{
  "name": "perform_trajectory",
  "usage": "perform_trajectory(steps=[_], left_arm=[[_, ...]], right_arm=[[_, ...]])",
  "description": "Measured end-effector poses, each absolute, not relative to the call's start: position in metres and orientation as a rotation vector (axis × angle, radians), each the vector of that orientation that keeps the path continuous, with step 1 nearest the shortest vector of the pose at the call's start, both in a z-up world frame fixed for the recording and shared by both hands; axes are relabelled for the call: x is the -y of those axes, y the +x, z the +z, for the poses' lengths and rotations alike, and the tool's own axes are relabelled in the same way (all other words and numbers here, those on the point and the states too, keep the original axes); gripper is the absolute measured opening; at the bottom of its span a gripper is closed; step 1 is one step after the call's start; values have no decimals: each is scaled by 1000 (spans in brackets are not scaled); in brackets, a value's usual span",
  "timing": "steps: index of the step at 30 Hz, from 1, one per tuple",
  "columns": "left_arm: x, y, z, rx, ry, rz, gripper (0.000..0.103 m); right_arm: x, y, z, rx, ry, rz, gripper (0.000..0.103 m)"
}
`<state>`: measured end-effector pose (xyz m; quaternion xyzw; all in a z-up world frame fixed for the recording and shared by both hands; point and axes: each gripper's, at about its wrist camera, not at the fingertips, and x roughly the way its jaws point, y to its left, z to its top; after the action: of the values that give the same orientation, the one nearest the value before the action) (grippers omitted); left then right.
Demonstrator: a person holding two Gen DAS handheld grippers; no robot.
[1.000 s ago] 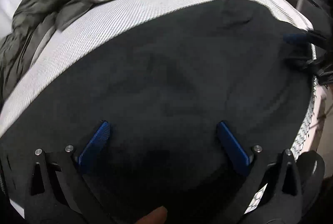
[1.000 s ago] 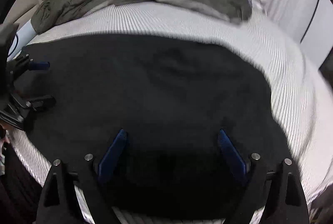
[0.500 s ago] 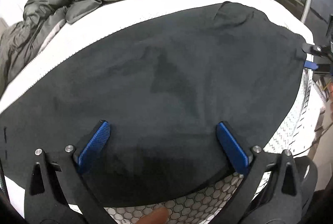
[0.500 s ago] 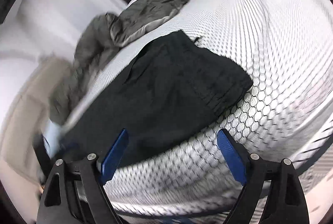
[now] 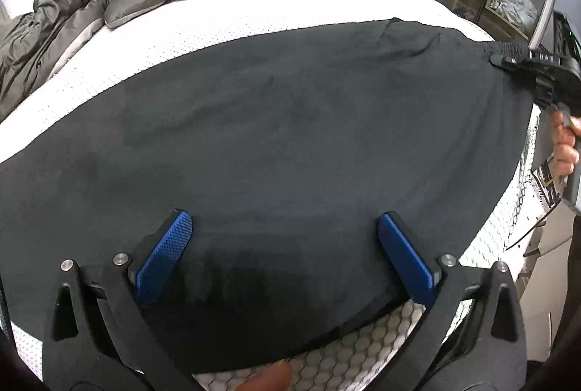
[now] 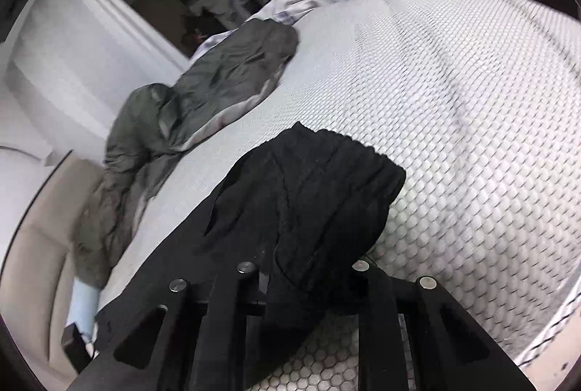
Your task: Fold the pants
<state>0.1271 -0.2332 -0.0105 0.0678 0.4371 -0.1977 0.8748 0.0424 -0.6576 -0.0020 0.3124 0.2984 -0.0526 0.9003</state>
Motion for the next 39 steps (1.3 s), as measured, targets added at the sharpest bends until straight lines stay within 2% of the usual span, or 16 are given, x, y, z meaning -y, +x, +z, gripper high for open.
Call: perform_trajectory(steps=[10, 14, 21, 23, 24, 25, 27, 31, 36, 39], left_arm=[[116, 101, 9, -864, 16, -276, 102], [64, 94, 16, -848, -37, -204, 102], [-17, 81, 18, -845, -91, -100, 102], [-35, 76, 18, -842, -111, -77, 102], [-45, 73, 17, -839, -126, -62, 102], [-53, 70, 17, -836, -137, -55, 102], [-64, 66, 17, -832, -166, -51, 102], [-68, 63, 19, -822, -212, -93, 102], [-16, 91, 16, -822, -179, -191, 102], [9, 104, -7, -929, -99, -159, 102]], right_arm=[[557, 45, 77, -507, 396, 42, 16], [468, 63, 108, -478, 274, 202, 15], [307, 109, 118, -493, 103, 534, 14], [269, 120, 102, -537, 75, 635, 26], [246, 132, 83, -638, 67, 719, 57], [232, 139, 63, -738, 52, 759, 73], [220, 136, 31, -846, -11, 747, 72], [258, 103, 14, -829, -81, 615, 72], [336, 79, -2, -844, -88, 263, 71], [367, 72, -24, -923, -90, 184, 45]])
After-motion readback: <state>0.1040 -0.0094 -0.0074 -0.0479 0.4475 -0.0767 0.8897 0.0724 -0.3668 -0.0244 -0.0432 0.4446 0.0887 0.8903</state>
